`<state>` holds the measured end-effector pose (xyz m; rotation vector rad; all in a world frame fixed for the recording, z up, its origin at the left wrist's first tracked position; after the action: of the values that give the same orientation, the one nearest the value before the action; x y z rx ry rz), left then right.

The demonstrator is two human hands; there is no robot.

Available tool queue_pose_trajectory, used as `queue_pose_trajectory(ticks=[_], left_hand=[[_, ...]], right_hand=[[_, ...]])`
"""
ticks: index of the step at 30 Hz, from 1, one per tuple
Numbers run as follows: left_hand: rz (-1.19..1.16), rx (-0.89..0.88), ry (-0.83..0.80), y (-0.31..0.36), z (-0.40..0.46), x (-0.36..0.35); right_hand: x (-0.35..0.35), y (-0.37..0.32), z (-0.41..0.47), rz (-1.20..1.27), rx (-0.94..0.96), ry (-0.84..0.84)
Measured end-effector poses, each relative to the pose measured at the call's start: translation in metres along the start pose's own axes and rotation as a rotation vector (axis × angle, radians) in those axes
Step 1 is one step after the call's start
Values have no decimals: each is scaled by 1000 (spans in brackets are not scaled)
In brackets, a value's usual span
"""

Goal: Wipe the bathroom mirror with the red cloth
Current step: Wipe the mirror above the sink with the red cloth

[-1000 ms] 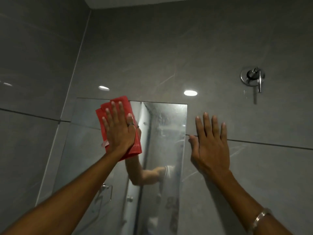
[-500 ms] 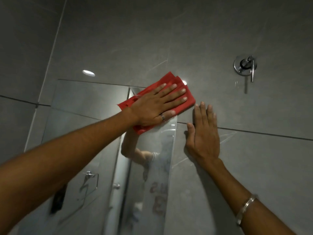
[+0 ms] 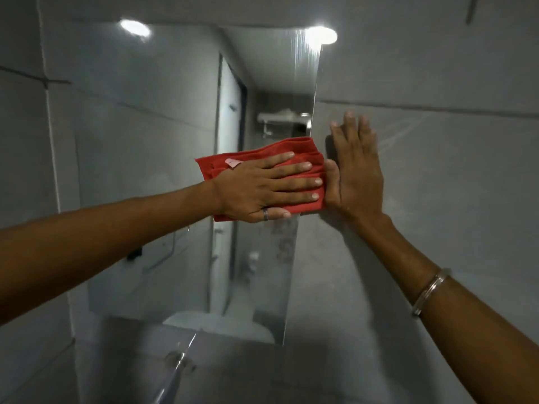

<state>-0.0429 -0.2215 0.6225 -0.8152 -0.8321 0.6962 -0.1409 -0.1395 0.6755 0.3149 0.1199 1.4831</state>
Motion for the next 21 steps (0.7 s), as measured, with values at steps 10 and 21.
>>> queue_pose_trajectory(ticks=[10,21], left_hand=[[-100,41,82,168,-87,-67],[-156,-167,-88,262,-135,-105]], right_hand=[[-13,-39,-148,67,-10,-189],[-11,-45,-163,4,63,-316]])
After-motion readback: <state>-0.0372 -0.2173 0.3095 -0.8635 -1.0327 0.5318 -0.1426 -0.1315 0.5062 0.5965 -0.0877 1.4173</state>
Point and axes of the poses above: each hand's wrist, its own z-axis towards the middle knuckle, its own x-axis out of the back of the hand, y = z × x, the point moved 10 cm from there along z, towards the middle knuckle, and after that the axes turned 4 degrees about x, right-handed, at the moved point
